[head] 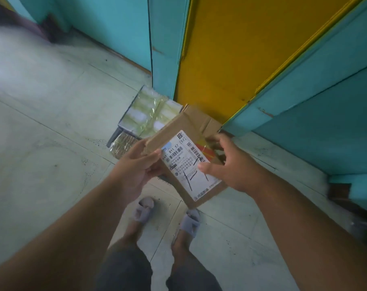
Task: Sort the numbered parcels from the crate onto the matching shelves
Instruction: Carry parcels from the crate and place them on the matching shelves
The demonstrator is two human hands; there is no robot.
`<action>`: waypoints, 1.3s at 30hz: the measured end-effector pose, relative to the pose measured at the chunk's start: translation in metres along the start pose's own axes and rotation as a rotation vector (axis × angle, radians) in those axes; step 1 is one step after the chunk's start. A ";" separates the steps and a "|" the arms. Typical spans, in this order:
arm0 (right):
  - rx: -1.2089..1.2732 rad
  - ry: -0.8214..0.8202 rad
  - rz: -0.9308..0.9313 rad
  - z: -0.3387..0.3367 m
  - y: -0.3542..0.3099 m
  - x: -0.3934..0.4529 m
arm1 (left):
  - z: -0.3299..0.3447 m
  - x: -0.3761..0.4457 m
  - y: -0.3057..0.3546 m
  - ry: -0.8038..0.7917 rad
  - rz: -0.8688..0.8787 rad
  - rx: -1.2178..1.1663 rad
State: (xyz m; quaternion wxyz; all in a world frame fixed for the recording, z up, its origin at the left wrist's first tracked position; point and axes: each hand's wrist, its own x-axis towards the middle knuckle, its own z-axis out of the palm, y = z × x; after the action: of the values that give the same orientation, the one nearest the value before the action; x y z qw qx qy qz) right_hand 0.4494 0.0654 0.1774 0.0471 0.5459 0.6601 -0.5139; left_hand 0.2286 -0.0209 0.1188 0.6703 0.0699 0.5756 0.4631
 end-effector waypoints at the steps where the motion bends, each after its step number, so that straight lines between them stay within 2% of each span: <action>1: 0.009 0.016 -0.019 -0.008 -0.015 -0.024 | 0.011 -0.019 0.018 -0.035 0.027 0.035; 5: 0.163 0.285 -0.035 -0.029 -0.054 -0.109 | 0.065 -0.081 0.073 -0.107 0.130 0.204; 9: 0.338 0.616 -0.013 -0.037 -0.061 -0.179 | 0.121 -0.131 0.106 -0.202 0.365 0.608; 13: 0.525 0.835 -0.018 -0.041 -0.048 -0.257 | 0.176 -0.188 0.110 -0.341 0.589 0.895; 16: 0.613 0.980 -0.017 -0.039 -0.030 -0.321 | 0.219 -0.227 0.090 -0.529 0.717 1.003; 22: 0.804 1.269 0.034 -0.027 0.050 -0.441 | 0.314 -0.276 -0.004 -0.810 0.833 1.098; 30: 0.850 1.564 0.225 -0.026 0.214 -0.639 | 0.478 -0.391 -0.205 -1.133 0.722 1.069; 34: 0.870 1.657 0.299 -0.034 0.290 -0.710 | 0.544 -0.428 -0.276 -1.216 0.700 1.128; 39: 0.985 1.750 0.295 -0.064 0.390 -0.759 | 0.643 -0.445 -0.358 -1.316 0.643 1.164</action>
State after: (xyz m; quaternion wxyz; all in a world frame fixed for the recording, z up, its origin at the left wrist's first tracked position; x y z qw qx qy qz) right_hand 1.0845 -0.4462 0.4359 -0.6201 0.7654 0.1035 -0.1377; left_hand 1.0008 -0.2516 0.4194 0.5605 0.7986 0.1749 0.1324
